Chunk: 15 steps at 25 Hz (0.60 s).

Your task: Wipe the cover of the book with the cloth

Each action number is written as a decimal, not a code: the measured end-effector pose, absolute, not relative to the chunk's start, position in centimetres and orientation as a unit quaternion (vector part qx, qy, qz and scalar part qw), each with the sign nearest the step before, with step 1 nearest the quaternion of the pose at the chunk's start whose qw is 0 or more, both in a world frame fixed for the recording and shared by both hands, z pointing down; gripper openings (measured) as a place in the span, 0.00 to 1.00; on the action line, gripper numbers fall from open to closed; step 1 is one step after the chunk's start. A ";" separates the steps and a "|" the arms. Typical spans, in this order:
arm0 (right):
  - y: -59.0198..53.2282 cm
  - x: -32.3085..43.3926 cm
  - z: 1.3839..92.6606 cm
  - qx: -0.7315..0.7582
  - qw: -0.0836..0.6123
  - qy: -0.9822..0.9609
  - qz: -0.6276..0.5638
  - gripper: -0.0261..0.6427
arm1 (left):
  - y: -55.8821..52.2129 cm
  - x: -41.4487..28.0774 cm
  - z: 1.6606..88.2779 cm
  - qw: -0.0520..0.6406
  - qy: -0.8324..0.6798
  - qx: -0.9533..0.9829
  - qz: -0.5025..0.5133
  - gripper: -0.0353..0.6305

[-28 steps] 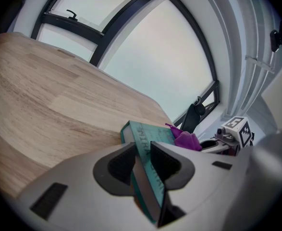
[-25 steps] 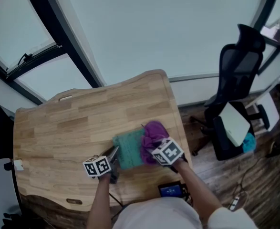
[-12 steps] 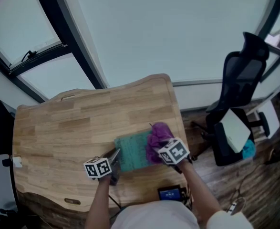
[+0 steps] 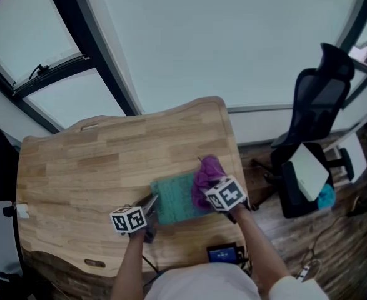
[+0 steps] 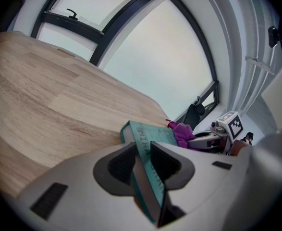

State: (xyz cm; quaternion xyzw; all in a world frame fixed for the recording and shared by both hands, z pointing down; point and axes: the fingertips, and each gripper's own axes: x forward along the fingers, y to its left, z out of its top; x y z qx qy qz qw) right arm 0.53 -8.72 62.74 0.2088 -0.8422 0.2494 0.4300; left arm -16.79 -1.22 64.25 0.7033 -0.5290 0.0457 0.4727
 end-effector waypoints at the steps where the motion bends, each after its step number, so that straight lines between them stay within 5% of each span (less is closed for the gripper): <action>1: -8.9 0.5 62.8 0.211 0.431 -0.842 0.247 0.15 | -1.2 -16.8 64.2 0.473 -0.529 0.703 0.046 0.21; 15: -9.3 -2.0 63.0 0.216 0.439 -0.837 0.245 0.15 | -1.2 -16.8 64.2 0.470 -0.531 0.703 0.046 0.21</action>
